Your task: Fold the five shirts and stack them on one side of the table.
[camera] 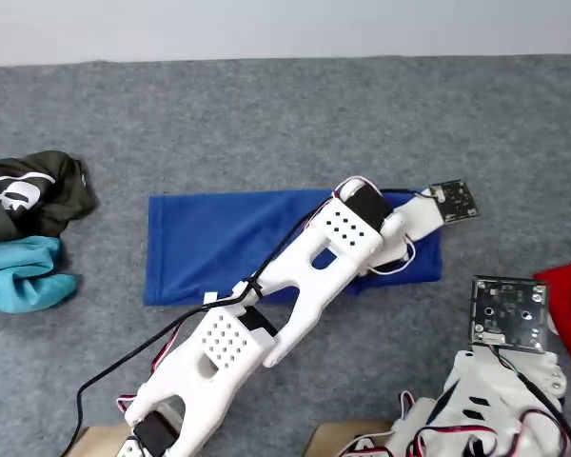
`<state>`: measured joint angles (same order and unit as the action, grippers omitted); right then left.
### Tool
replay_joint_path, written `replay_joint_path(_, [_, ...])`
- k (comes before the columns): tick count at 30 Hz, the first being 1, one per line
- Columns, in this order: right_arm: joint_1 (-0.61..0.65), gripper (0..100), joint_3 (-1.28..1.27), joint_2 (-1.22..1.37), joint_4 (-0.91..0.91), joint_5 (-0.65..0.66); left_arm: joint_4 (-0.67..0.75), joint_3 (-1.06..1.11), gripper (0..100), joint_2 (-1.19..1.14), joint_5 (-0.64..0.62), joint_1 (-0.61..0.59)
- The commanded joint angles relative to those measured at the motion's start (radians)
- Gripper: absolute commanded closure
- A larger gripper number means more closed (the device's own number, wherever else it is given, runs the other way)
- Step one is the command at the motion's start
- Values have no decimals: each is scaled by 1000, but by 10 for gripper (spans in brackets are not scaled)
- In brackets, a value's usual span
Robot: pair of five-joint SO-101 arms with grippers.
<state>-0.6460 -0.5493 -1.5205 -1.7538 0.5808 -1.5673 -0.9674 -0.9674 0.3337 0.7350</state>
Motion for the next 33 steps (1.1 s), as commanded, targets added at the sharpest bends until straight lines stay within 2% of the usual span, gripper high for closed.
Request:
replay_joint_path(1, [4, 947, -2, -4, -42, -6, 51, -42, 996, 83, 28, -12])
replay_joint_path(11, [4, 947, -2, -4, -42, -6, 61, -41, 984, 84, 28, -14])
replay_joint_path(18, [2, 947, -2, -4, -42, -5, 52, -41, 830, 78, 25, -61])
replay_joint_path(33, [2, 947, -2, -4, -42, -5, 112, -42, 829, 14, 63, -189])
